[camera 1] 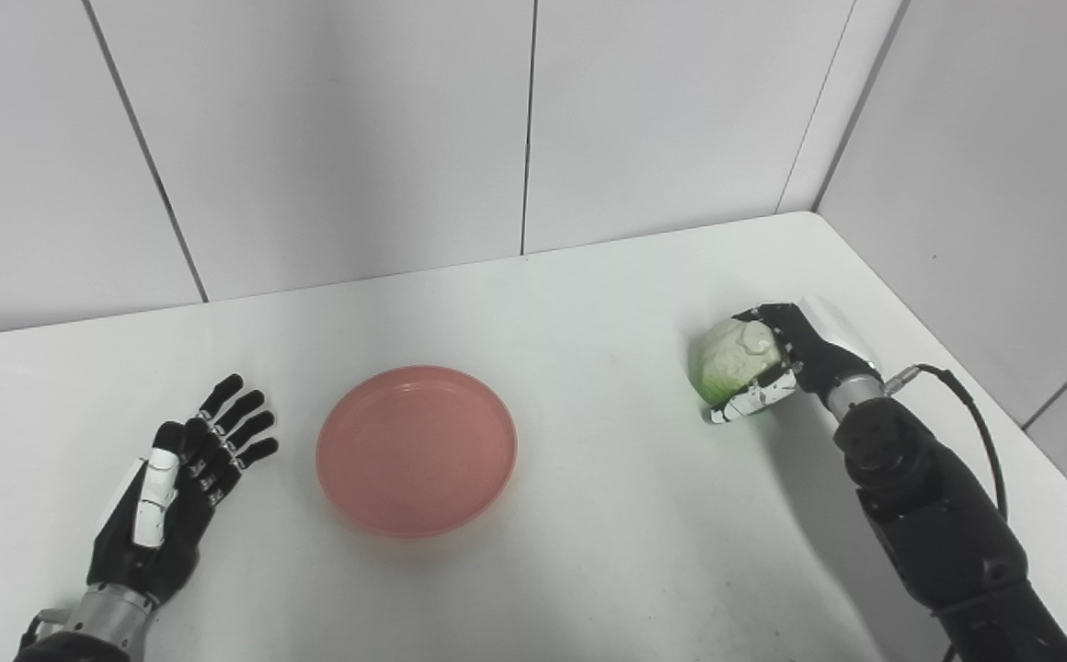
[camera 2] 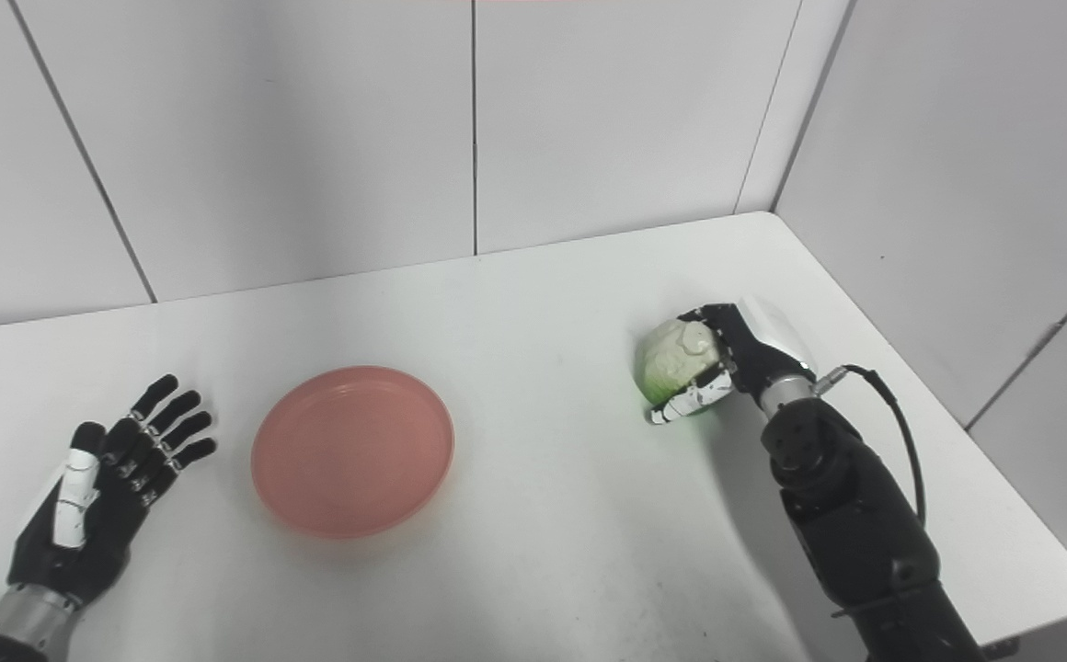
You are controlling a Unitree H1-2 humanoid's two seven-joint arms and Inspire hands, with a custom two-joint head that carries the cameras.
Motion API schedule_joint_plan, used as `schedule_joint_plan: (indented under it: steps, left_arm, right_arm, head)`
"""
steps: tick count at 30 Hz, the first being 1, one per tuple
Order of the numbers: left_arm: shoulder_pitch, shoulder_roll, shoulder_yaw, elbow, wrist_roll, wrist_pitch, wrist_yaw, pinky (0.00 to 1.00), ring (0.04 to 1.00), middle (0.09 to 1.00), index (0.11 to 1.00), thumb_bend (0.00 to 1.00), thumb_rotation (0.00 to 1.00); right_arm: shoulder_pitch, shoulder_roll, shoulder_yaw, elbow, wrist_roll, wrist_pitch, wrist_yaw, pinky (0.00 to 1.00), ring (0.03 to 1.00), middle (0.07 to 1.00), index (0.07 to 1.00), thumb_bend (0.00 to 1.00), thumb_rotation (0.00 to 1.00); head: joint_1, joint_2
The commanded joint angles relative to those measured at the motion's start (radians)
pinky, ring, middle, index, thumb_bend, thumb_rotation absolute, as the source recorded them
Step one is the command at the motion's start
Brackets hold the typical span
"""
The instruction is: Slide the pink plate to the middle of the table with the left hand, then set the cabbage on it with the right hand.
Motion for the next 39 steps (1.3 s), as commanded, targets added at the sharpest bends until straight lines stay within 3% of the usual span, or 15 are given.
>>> schedule_joint_plan:
  steps: [1, 14, 18, 23, 30, 39]
  left_arm:
    - [0.044, 0.010, -0.007, 0.026, 0.013, 0.083, 0.012, 0.85, 0.898, 0.919, 0.914, 0.82, 0.92]
    - [0.045, 0.006, -0.018, 0.027, 0.022, 0.073, 0.015, 0.85, 0.902, 0.923, 0.919, 0.83, 0.93]
    - [0.051, -0.003, -0.024, 0.012, 0.029, 0.083, 0.035, 0.85, 0.904, 0.925, 0.920, 0.82, 0.93]
    - [0.057, -0.016, -0.039, -0.008, 0.036, 0.090, 0.058, 0.86, 0.911, 0.929, 0.926, 0.83, 0.94]
    - [0.068, -0.044, -0.060, -0.059, 0.057, 0.121, 0.102, 0.89, 0.914, 0.928, 0.928, 0.82, 0.94]
    - [0.074, -0.079, -0.096, -0.104, 0.105, 0.158, 0.143, 0.94, 0.936, 0.941, 0.943, 0.82, 0.98]
  right_arm:
    - [-0.020, -0.014, 0.002, -0.002, 0.003, -0.030, -0.022, 0.38, 0.422, 0.468, 0.494, 0.53, 0.00]
    - [-0.017, -0.026, 0.015, -0.026, 0.009, -0.028, -0.040, 0.37, 0.423, 0.472, 0.494, 0.53, 0.00]
    - [-0.029, -0.038, 0.021, -0.096, 0.000, 0.050, 0.006, 0.37, 0.429, 0.474, 0.493, 0.53, 0.00]
    - [-0.047, -0.059, 0.031, -0.209, -0.014, 0.088, 0.062, 0.38, 0.432, 0.471, 0.493, 0.53, 0.00]
    - [-0.101, -0.049, 0.037, -0.320, -0.024, 0.116, 0.119, 0.39, 0.444, 0.493, 0.476, 0.53, 0.00]
    - [-0.186, -0.016, 0.104, -0.388, -0.114, 0.117, 0.205, 0.37, 0.424, 0.474, 0.490, 0.53, 0.00]
  head:
    - [0.003, -0.002]
    - [0.022, -0.006]
    - [0.038, -0.009]
    - [0.072, -0.013]
    - [0.139, -0.018]
    - [0.257, -0.020]
